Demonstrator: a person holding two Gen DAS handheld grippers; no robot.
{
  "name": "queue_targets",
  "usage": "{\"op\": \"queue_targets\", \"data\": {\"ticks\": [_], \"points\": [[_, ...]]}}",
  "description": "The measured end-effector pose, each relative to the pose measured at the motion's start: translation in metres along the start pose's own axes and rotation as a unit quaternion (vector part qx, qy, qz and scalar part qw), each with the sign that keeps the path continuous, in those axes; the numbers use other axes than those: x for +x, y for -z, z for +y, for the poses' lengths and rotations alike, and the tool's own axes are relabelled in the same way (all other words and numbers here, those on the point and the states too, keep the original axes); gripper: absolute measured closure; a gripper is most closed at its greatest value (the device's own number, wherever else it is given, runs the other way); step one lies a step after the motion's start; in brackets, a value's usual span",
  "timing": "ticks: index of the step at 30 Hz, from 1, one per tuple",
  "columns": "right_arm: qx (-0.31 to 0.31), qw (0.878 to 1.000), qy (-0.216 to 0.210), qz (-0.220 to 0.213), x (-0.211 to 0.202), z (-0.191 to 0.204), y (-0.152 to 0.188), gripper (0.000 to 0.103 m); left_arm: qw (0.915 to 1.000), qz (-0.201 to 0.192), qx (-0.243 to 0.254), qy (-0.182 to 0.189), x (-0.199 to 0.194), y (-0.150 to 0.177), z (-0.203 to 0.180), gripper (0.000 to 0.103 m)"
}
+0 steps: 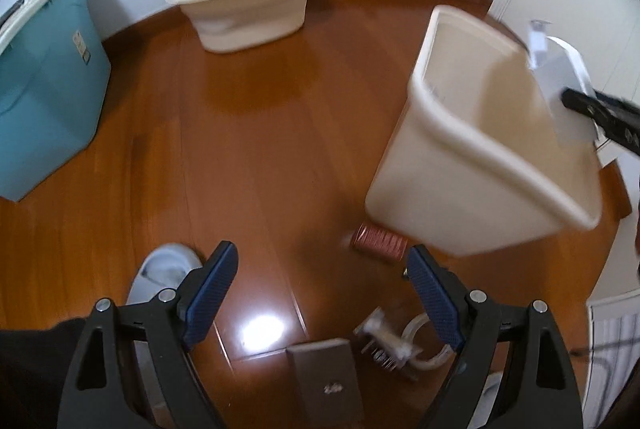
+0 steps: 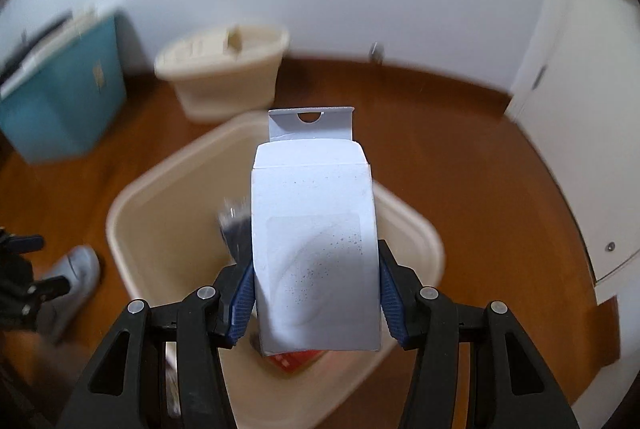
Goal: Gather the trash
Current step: 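Carry the white envelope over the wastebasket and open the right tool, then grasp the dark brown photo card with the left tool while the right tool grasps the tape roll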
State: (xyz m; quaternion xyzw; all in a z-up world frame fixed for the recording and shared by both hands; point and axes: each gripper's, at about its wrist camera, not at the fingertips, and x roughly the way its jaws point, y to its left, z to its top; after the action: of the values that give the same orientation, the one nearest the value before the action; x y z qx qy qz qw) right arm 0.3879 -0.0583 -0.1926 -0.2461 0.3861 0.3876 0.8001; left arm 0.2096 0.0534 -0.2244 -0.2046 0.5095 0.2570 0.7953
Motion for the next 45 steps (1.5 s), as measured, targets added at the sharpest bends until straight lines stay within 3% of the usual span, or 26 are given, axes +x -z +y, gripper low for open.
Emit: {"op": "queue_targets", "data": {"ticks": [6, 12, 14, 16, 18, 21, 24, 27, 30, 33, 36, 45], "points": [[-0.076, 0.988, -0.011, 0.132, 0.070, 0.024, -0.005, 0.046, 0.9989, 0.043, 0.001, -0.018, 0.025, 0.027, 0.015, 0.017], [-0.109, 0.972, 0.023, 0.207, 0.117, 0.038, -0.002, 0.040, 0.9967, 0.073, 0.010, -0.033, 0.044, 0.044, 0.026, 0.017], [-0.107, 0.975, 0.030, 0.194, 0.116, 0.040, -0.003, 0.032, 0.9962, 0.079, 0.012, -0.034, 0.049, 0.049, 0.027, 0.017], [-0.087, 0.982, 0.029, 0.166, 0.103, 0.036, -0.004, 0.031, 0.9949, 0.090, 0.016, -0.042, 0.056, 0.057, 0.029, 0.017], [-0.065, 0.990, 0.041, 0.120, 0.086, 0.032, -0.009, 0.031, 0.9927, 0.113, 0.009, -0.042, 0.066, 0.067, 0.030, 0.017], [0.011, 0.999, 0.040, 0.022, 0.029, 0.015, 0.004, 0.031, 0.9841, 0.174, -0.034, -0.014, 0.086, 0.091, 0.030, 0.017], [0.086, 0.994, -0.005, -0.072, -0.031, -0.001, 0.034, 0.030, 0.9738, 0.218, -0.064, 0.008, 0.100, 0.116, 0.024, 0.017], [0.127, 0.982, -0.049, -0.129, -0.077, -0.003, 0.086, 0.025, 0.9736, 0.222, -0.054, -0.004, 0.107, 0.134, 0.017, 0.017], [0.113, 0.988, -0.054, -0.095, -0.086, 0.016, 0.139, 0.024, 0.9717, 0.230, -0.053, -0.014, 0.118, 0.149, 0.014, 0.017], [0.132, 0.988, -0.078, -0.030, -0.057, 0.032, 0.187, 0.024, 0.9713, 0.231, -0.054, -0.019, 0.126, 0.163, 0.009, 0.017], [0.155, 0.983, -0.092, 0.020, -0.033, 0.048, 0.212, 0.024, 0.9704, 0.234, -0.055, -0.018, 0.132, 0.174, 0.002, 0.017], [0.155, 0.979, -0.115, 0.062, 0.004, 0.081, 0.243, 0.024, 0.9717, 0.231, -0.037, -0.036, 0.155, 0.190, -0.017, 0.016]]}}
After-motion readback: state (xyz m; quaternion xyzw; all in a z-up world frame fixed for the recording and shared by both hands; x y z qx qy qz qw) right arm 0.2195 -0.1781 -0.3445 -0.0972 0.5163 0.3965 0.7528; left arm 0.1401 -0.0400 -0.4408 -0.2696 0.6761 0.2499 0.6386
